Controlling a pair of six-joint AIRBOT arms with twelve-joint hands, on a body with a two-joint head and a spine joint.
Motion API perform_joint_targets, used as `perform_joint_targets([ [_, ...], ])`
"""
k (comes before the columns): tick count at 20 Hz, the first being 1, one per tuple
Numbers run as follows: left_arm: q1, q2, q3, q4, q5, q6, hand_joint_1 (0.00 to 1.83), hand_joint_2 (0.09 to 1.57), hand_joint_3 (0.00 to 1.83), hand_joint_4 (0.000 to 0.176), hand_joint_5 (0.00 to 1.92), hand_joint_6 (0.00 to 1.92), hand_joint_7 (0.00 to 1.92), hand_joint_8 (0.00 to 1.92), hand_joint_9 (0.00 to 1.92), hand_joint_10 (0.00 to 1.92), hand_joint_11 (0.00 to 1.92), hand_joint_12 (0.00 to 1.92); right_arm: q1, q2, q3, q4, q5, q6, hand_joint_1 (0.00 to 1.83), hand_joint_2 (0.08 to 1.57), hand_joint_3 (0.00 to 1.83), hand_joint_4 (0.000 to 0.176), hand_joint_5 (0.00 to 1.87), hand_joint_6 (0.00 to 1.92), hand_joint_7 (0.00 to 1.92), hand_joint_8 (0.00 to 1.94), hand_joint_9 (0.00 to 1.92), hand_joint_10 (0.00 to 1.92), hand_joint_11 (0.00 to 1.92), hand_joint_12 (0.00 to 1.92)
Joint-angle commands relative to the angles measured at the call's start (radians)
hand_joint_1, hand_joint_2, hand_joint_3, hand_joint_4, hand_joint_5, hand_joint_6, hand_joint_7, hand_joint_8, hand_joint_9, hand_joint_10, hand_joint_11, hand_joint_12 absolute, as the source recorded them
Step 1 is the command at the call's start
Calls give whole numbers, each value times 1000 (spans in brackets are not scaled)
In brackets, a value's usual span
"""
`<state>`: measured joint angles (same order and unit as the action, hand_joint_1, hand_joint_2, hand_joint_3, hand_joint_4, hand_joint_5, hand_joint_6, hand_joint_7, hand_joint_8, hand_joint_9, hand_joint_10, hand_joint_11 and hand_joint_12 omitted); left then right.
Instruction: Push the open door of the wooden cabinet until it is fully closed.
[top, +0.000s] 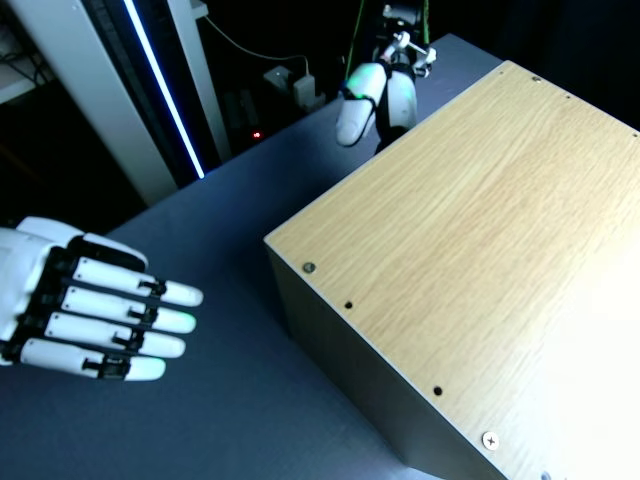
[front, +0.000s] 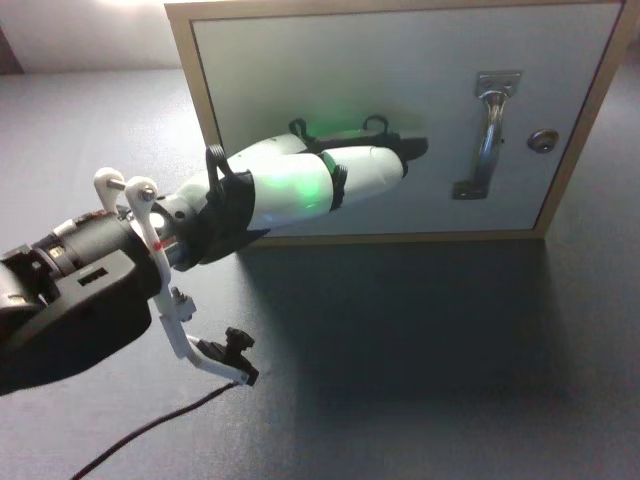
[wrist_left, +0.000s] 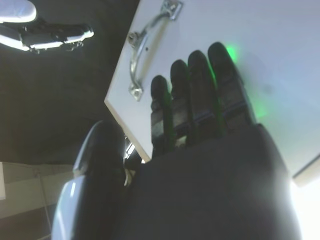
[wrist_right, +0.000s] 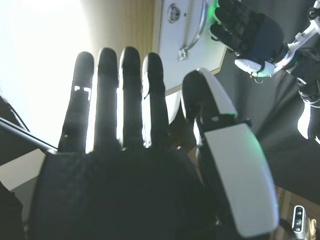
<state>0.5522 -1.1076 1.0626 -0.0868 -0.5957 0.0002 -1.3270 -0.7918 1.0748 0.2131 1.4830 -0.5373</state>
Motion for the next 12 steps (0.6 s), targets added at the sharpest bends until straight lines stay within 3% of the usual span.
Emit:
perform_joint_targets([
  [1, -18, -2, 7, -1, -134, 0, 0, 1417, 0, 108, 333, 12, 333, 4, 317, 11, 0, 484, 1, -1, 6, 29, 122, 8, 552, 1450, 0, 0, 508, 0, 503, 1, 428, 2, 108, 764],
  [5, -15, 2, 12, -22, -144, 0, 0, 1417, 0, 106, 305, 1, 317, 0, 311, 2, 0, 441, 1, -2, 6, 29, 122, 11, 548, 1442, 1, 0, 519, 1, 497, 0, 434, 1, 143, 726],
  [8, 25, 44, -29, 2, -213, 0, 0, 1417, 0, 138, 281, 0, 314, 0, 299, 0, 0, 464, 1, -2, 6, 29, 124, 12, 542, 1447, 1, 0, 515, 2, 498, 2, 437, 2, 143, 731],
  [9, 43, 61, -38, 30, -245, 0, 0, 1410, 0, 126, 323, 3, 355, 3, 328, 4, 0, 521, 1, -2, 5, 29, 126, 14, 542, 1445, 0, 0, 516, 2, 496, 1, 431, 0, 135, 723],
  [10, 62, 76, -40, 63, -275, 0, 0, 1419, 3, 133, 346, 9, 370, 6, 326, 1, 0, 533, 1, -2, 2, 29, 127, 14, 542, 1445, 0, 0, 513, 1, 495, 1, 423, 0, 119, 715],
  [11, 83, 91, -40, 90, -308, 0, 0, 1426, 3, 127, 364, 8, 395, 8, 330, 1, 0, 548, 1, -2, 0, 29, 128, 14, 541, 1446, 0, 0, 518, 3, 497, 1, 431, 3, 140, 726],
  [12, 106, 110, -44, 108, -342, 0, 0, 1438, 0, 102, 383, 3, 416, 3, 348, 0, 13, 621, 1, -2, -1, 29, 128, 14, 539, 1444, 0, 0, 520, 3, 495, 0, 430, 3, 143, 729],
])
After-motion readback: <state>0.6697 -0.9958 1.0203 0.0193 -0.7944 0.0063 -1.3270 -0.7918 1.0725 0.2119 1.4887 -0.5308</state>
